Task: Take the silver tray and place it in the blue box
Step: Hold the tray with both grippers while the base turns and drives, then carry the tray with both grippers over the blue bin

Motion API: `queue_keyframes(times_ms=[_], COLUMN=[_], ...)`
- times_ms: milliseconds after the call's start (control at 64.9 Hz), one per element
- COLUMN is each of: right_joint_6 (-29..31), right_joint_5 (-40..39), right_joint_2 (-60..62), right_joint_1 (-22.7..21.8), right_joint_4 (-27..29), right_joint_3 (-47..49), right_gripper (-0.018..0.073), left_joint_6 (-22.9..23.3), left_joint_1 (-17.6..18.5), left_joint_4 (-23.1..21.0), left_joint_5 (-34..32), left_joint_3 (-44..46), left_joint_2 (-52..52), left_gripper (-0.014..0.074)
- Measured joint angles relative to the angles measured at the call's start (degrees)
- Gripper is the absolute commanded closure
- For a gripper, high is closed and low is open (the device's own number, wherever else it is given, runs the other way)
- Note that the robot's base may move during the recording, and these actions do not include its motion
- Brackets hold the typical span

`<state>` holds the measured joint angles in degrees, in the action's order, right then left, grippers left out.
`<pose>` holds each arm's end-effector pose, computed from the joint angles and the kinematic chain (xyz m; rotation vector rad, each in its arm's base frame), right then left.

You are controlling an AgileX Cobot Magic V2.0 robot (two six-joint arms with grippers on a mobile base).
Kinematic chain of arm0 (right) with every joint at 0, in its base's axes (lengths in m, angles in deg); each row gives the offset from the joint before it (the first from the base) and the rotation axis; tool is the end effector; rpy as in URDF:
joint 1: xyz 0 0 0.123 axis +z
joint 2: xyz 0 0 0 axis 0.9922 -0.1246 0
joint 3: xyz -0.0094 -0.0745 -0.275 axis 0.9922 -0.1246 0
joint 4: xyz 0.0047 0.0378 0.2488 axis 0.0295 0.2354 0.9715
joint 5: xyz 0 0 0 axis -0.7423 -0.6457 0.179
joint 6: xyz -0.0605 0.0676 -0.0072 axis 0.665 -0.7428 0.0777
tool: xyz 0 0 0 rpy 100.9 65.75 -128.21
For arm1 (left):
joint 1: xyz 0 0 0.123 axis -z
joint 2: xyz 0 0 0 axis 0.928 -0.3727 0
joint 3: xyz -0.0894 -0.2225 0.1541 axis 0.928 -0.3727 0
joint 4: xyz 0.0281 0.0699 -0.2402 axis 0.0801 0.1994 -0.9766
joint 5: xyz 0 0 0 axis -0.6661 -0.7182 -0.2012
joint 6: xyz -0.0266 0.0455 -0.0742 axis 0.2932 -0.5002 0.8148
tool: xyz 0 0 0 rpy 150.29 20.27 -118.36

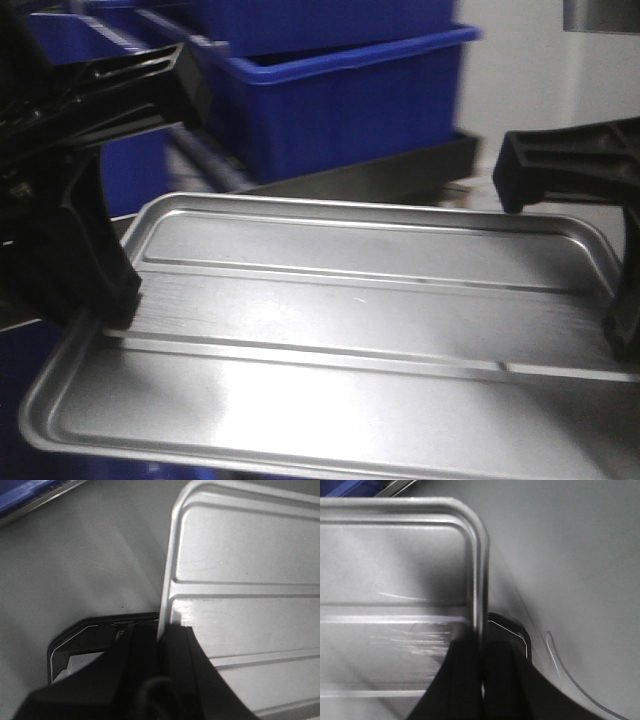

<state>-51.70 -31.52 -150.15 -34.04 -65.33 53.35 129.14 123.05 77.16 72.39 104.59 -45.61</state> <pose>0.1447 0.1340 0.2467 0.2075 2.7734 0.1256 0.1391 -0.1837 0.2633 0.0878 2.7263 -0.4742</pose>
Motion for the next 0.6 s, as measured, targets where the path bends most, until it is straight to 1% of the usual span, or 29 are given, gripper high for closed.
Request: queue_keyframes(times_ms=[231,601], right_joint_6=[0.0,0.0], right_joint_5=[2.2,2.4], right_joint_2=[0.0,0.0], right_joint_1=[0.0,0.0], right_joint_4=[0.7,0.7], right_joint_3=[0.3,0.4], right_gripper=[0.0496,0.0496], left_joint_6=[-0.2,-0.2], left_joint_1=[0.2,0.2], left_joint_4=[-0.9,-1.0], left_joint_5=[-0.6,-0.6], left_joint_3=[0.0,0.0], left_joint_2=[0.0,0.0], left_gripper=[0.07,0.07])
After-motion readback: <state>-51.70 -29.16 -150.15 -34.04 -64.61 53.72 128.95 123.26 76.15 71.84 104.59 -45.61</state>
